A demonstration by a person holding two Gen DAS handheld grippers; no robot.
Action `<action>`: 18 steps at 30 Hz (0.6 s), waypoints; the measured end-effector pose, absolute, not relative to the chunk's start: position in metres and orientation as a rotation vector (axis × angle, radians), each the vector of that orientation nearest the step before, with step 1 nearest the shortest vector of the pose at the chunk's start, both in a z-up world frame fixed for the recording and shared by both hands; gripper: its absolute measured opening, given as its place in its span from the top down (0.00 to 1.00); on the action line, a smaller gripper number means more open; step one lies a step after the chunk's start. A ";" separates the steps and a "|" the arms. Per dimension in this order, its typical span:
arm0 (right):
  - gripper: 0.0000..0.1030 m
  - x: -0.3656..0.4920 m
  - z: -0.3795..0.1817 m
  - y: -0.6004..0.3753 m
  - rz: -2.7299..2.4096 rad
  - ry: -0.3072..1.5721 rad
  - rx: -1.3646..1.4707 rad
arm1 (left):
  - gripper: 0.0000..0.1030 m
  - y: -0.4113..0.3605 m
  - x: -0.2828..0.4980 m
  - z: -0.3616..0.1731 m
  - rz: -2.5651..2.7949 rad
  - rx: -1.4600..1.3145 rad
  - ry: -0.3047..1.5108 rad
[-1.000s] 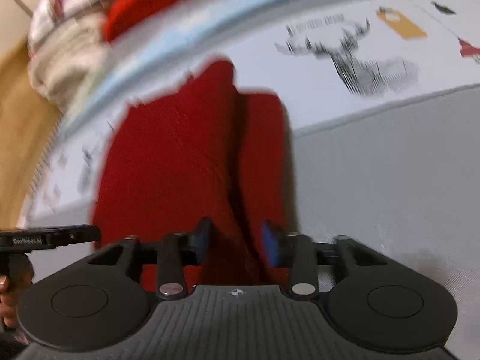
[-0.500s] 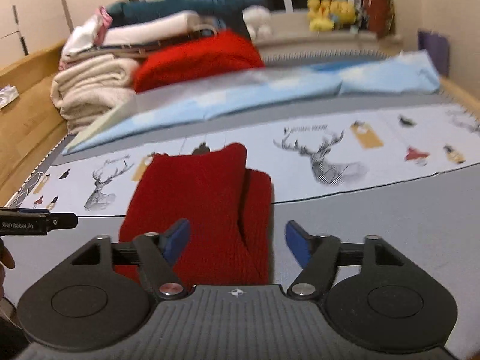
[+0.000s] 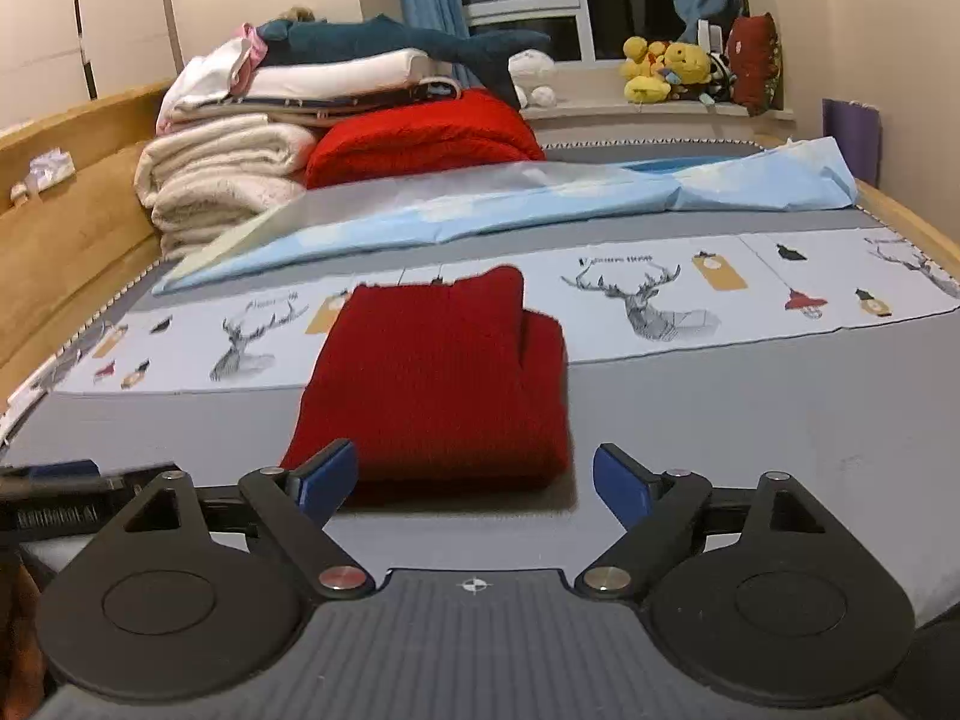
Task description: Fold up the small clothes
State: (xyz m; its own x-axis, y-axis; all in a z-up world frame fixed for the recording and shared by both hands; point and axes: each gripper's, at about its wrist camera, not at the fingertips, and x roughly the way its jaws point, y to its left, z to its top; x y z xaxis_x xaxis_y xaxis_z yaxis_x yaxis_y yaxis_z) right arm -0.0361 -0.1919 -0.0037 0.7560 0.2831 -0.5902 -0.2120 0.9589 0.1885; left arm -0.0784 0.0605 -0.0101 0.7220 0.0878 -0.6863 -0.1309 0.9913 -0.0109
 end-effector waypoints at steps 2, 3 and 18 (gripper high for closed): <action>0.16 -0.036 -0.006 -0.185 0.273 0.664 0.093 | 0.09 0.057 -0.078 -0.008 0.107 -0.062 0.716; 0.16 -0.035 -0.007 -0.182 0.277 0.665 0.084 | 0.09 0.055 -0.077 -0.008 0.105 -0.046 0.700; 0.16 -0.024 -0.021 -0.147 0.303 0.705 0.007 | 0.09 0.062 -0.063 -0.013 0.092 -0.061 0.711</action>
